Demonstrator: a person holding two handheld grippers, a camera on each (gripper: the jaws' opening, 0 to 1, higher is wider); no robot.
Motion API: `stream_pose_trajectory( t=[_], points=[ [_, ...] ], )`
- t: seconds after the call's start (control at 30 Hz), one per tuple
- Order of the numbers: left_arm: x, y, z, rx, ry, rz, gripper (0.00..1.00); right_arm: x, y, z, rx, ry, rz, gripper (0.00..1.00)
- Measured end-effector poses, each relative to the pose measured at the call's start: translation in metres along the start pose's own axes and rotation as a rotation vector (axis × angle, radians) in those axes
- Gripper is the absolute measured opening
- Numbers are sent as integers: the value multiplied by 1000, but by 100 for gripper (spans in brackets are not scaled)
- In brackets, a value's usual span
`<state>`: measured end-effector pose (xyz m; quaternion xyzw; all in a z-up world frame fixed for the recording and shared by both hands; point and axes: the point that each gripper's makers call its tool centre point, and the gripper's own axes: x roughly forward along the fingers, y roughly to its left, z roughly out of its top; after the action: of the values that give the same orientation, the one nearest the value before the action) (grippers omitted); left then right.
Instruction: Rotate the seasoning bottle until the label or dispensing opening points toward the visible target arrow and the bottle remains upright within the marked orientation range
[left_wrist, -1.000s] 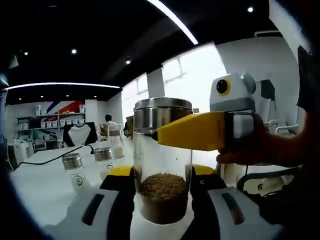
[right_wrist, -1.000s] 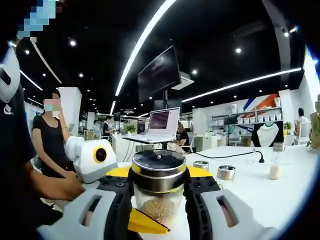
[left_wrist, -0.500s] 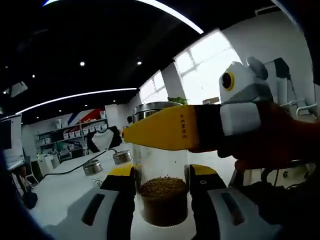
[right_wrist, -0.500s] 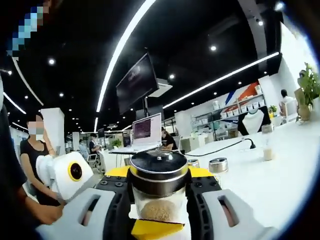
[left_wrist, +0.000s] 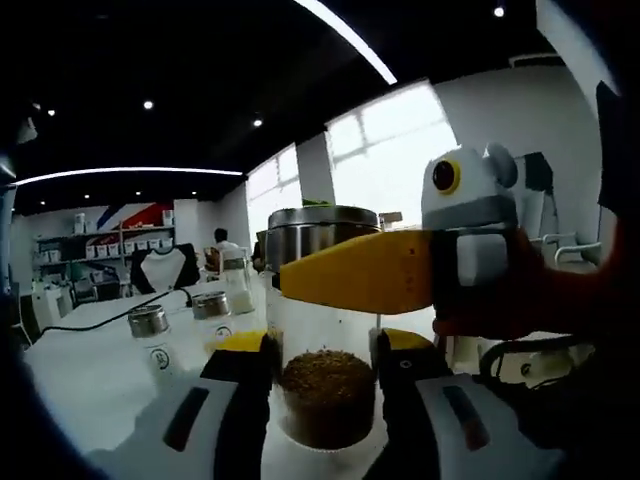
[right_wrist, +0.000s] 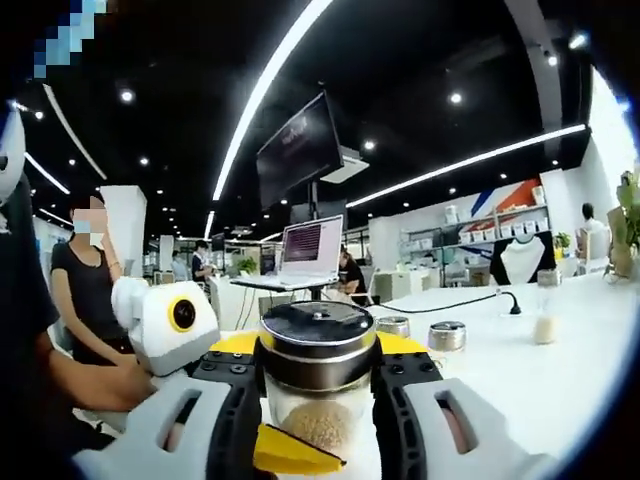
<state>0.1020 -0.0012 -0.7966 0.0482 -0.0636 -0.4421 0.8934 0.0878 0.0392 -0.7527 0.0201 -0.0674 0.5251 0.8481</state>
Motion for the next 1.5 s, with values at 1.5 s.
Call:
stream_pose_trajectory(
  t=[1.5],
  points=[
    [-5,8,20,205,-82,178,45,-7,15,16,-103,-57,78,39]
  ],
)
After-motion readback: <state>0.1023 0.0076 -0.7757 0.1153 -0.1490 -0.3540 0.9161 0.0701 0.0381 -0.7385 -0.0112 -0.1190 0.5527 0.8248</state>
